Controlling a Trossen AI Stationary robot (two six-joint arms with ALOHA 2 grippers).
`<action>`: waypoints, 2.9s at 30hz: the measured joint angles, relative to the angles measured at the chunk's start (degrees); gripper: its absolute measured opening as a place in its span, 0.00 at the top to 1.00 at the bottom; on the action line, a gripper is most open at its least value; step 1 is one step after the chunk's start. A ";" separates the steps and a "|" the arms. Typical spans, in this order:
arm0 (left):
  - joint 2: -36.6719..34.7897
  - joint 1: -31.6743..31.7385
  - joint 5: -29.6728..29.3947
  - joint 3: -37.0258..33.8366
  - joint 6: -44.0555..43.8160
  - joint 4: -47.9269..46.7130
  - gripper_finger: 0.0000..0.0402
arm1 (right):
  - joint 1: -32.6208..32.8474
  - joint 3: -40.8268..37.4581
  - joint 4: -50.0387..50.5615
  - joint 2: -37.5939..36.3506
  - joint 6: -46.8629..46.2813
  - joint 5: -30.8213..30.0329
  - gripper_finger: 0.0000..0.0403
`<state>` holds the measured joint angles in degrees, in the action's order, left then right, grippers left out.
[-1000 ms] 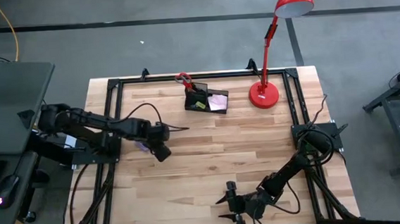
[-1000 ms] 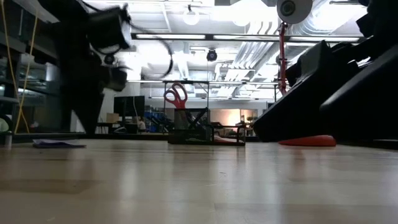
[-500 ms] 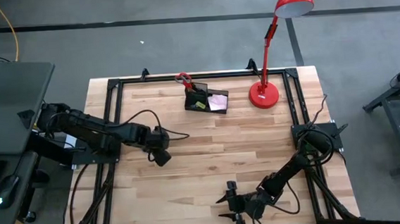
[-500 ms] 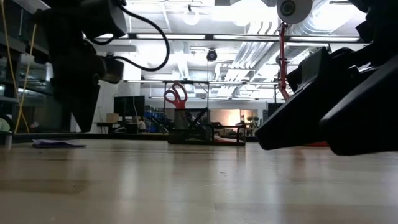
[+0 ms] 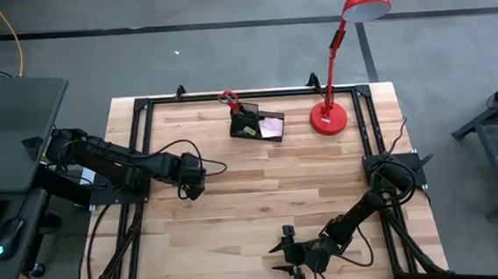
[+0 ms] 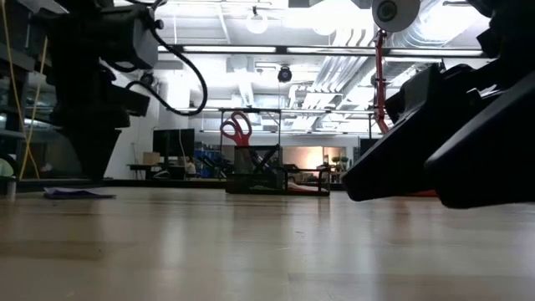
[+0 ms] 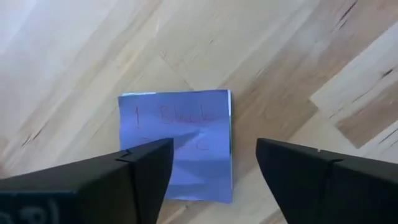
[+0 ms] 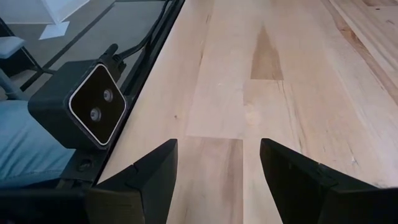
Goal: Pick and place office supplies into organizer
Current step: Put the blue sticky notes into the desk organizer
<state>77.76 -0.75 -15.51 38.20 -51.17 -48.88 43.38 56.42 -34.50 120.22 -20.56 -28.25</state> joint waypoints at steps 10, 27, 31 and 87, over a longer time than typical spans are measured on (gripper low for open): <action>0.35 0.00 0.94 -4.58 -0.09 1.24 0.40 | 0.04 0.00 0.00 0.00 0.04 -0.57 0.45; -0.63 3.08 2.87 -9.67 3.10 9.77 0.76 | -0.22 0.00 2.04 0.00 -2.12 -0.71 0.45; -2.37 2.47 2.85 -10.48 3.11 11.21 0.96 | -0.22 0.00 2.10 0.00 -2.12 -1.55 0.45; 33.51 15.74 3.25 55.05 75.02 15.98 0.97 | 18.42 0.00 -8.11 0.05 2.43 -17.39 0.45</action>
<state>111.27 14.99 -12.26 93.25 23.85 -32.90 61.80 56.42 -42.61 120.28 -18.13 -45.64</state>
